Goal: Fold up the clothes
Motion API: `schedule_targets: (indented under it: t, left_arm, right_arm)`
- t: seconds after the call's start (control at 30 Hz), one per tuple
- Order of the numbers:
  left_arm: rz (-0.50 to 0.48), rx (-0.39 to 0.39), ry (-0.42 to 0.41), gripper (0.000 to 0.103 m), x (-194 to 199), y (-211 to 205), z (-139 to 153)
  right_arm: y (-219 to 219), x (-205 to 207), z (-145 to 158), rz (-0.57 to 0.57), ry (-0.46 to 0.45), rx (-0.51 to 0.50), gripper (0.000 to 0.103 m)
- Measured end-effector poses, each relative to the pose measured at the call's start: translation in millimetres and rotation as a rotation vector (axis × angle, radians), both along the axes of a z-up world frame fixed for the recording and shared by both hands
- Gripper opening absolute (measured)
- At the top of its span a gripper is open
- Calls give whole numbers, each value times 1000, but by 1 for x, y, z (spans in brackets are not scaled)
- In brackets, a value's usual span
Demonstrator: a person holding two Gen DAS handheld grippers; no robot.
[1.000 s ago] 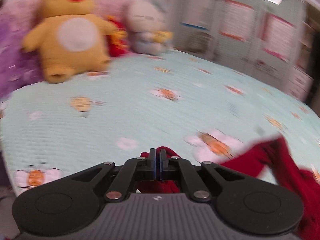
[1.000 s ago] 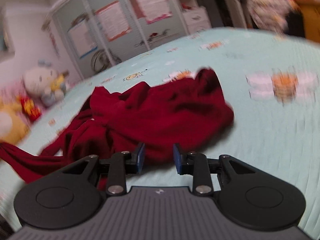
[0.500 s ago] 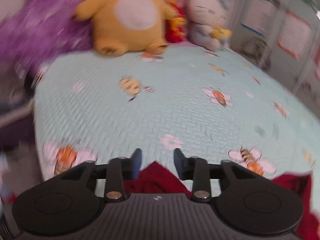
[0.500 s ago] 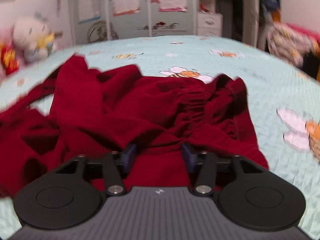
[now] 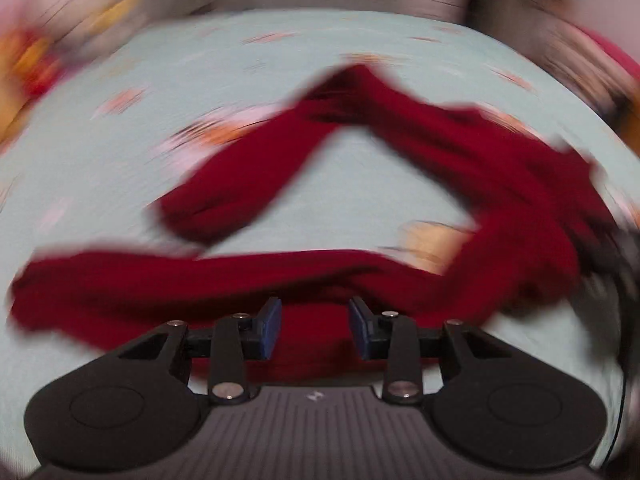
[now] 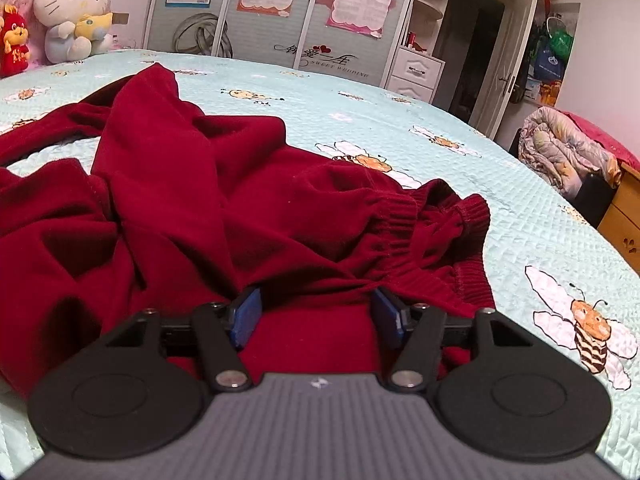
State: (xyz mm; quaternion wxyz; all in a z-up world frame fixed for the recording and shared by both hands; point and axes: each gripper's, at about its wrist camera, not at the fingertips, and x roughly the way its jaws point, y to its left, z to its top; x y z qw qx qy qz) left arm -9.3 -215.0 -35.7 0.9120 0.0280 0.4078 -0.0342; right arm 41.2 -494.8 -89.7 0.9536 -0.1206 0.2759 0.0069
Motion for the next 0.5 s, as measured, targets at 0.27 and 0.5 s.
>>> schedule_targets:
  t: [0.27, 0.5]
  left_arm:
    - [-174, -14, 83, 18, 18, -24, -52]
    - [-81, -10, 70, 17, 26, -10, -31]
  right_arm:
    - [3, 0, 0, -1, -2, -11, 62]
    - [4, -1, 0, 0, -5, -23, 63]
